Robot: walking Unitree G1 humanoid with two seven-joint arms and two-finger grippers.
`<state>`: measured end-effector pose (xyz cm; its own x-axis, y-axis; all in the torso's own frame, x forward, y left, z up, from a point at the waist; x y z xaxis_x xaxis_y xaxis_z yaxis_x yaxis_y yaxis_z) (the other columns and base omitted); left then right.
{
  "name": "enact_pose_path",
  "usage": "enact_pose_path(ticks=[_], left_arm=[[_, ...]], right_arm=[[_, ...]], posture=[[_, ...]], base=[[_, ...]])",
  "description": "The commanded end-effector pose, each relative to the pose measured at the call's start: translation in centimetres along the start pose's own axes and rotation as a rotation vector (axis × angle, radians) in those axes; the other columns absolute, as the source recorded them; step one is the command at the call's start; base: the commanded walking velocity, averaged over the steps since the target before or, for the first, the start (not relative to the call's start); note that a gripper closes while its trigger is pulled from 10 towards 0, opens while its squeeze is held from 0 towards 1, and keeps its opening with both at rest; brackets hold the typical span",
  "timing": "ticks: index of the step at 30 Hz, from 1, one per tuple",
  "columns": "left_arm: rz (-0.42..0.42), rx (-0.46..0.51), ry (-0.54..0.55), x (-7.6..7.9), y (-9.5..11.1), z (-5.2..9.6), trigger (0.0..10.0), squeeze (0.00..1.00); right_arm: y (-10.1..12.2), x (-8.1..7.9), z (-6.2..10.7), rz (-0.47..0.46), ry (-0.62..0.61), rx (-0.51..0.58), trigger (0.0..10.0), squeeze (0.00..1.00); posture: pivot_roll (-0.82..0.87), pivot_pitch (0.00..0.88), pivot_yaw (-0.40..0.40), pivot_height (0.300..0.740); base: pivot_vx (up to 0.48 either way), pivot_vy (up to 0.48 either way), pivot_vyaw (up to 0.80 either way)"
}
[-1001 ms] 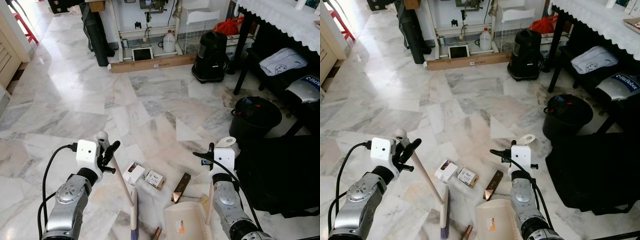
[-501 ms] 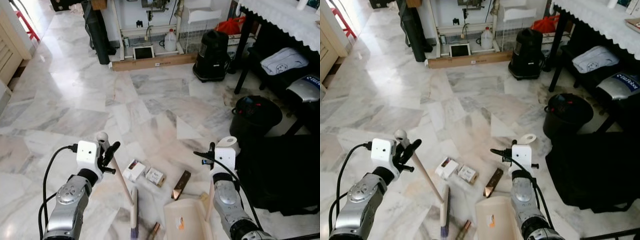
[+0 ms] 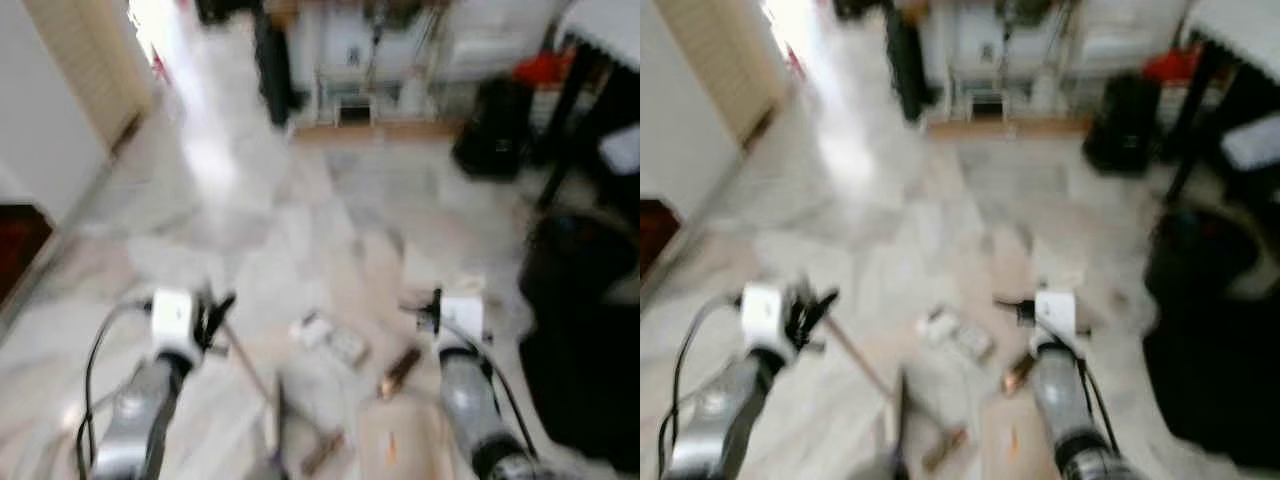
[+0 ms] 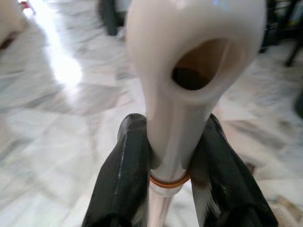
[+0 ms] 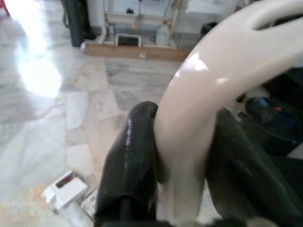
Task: Sweep floor
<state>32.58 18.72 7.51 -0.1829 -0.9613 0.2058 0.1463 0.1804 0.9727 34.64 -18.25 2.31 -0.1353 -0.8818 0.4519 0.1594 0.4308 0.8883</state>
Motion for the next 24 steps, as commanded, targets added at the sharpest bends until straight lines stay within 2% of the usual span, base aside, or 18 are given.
enact_pose_path(ticks=[1,8,15,18,20,24], left_arm=[[-0.025,0.031,-0.032,0.6,1.2,-0.6,10.0,0.00],[-0.032,0.026,-0.029,0.8,1.0,-0.7,10.0,0.00],[-0.049,0.002,-0.086,1.2,0.5,-0.7,10.0,0.00],[-0.066,-0.039,-0.139,1.8,0.1,-0.8,10.0,0.00],[-0.098,-0.108,-0.202,2.4,-0.9,-0.7,10.0,0.00],[-0.110,-0.161,-0.237,2.7,-1.7,-0.5,10.0,0.00]], right_arm=[[-1.2,-1.6,0.8,-0.009,0.052,-0.064,10.0,0.00],[-1.1,-1.5,0.7,-0.008,0.052,-0.061,10.0,0.00],[-1.2,-1.5,0.7,-0.007,0.049,-0.066,10.0,0.00],[-1.2,-1.5,0.7,-0.013,0.046,-0.064,10.0,0.00],[-1.1,-1.6,0.8,-0.019,0.046,-0.064,10.0,0.00],[-1.2,-1.9,0.9,-0.020,0.052,-0.068,10.0,0.00]], posture=[[0.18,0.084,0.042,0.740],[0.18,0.083,0.042,0.740],[0.18,0.083,0.042,0.740],[0.18,0.084,0.043,0.740],[0.18,0.086,0.045,0.740],[0.18,0.087,0.048,0.740]], base=[[-0.412,0.000,0.00],[-0.040,0.000,0.00],[0.000,0.000,0.00],[0.000,0.000,0.00],[0.000,0.000,0.00],[0.000,0.000,0.00]])
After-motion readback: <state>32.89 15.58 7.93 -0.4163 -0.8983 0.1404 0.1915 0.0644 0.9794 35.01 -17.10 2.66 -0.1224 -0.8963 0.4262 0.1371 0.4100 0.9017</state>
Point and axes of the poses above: a point about 5 cm out from each wrist's last joint towards the gripper, its own z axis pointing back from the gripper into the wrist, its own y axis along the axis of the wrist's last joint, x = y × z, the point moved 5 cm from there along -z, pointing out of the wrist towards the gripper, and after that the axes turned 15 degrees about z, right-handed, at the moved point
